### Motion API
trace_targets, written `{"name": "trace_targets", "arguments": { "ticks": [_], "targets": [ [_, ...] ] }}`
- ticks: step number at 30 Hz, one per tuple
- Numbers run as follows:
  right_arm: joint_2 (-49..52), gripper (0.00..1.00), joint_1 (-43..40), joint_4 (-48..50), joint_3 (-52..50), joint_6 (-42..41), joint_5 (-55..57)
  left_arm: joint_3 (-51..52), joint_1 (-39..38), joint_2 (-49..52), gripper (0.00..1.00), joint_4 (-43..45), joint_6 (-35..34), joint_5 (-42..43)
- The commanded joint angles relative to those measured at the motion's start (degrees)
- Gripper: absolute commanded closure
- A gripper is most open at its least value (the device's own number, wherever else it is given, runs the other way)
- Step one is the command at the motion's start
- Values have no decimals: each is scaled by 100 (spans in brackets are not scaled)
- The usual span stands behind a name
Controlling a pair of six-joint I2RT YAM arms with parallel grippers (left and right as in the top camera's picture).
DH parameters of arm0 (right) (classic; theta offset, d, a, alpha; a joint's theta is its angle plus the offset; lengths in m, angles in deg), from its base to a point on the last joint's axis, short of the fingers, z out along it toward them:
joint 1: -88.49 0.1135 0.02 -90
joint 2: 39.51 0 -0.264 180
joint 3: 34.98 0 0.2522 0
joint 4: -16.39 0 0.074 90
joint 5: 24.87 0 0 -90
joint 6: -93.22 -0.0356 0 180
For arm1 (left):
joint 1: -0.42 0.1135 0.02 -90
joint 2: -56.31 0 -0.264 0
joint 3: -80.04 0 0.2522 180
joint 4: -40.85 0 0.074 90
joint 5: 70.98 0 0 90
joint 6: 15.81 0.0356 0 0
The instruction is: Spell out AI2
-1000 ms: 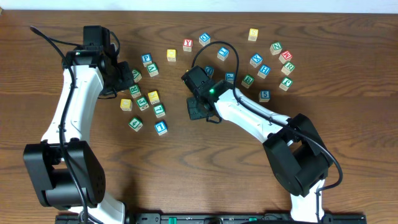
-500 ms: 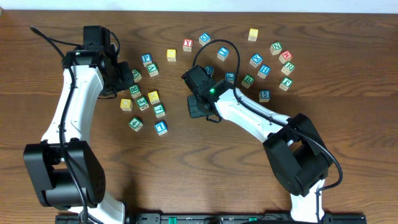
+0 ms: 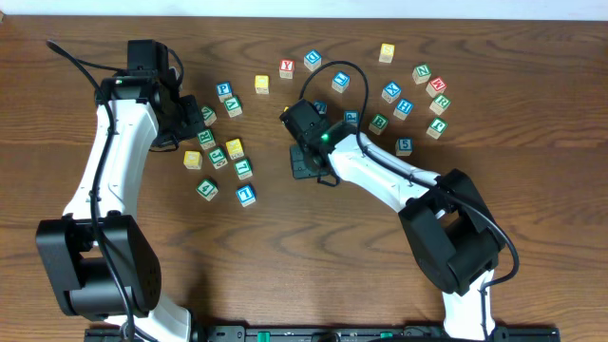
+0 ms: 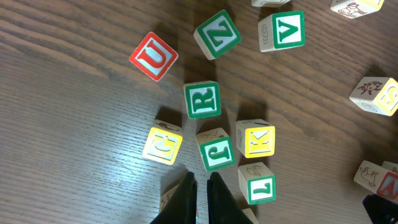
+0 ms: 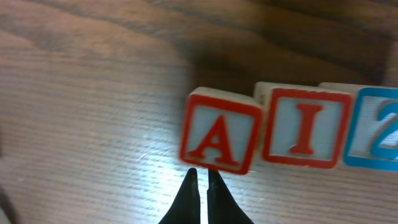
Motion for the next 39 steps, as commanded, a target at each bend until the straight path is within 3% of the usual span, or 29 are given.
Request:
{"name": "trace_targets", "arguments": {
  "ticks": [1,26,32,39],
  "targets": [
    [81,99,-90,-15,96,-153,50,-76,17,-42,92,-35,35,-74],
    [-61,99,-87,103,149,-79,50,-76,15,-42,92,-92,35,-72],
    [-699,99,-129,448,155,4,76,-59,-68,-17,92,-76,39,31],
    [-461,99,-125,734,153,-44,-9,-59,-57,33,92,-59,39,7]
  ]
}}
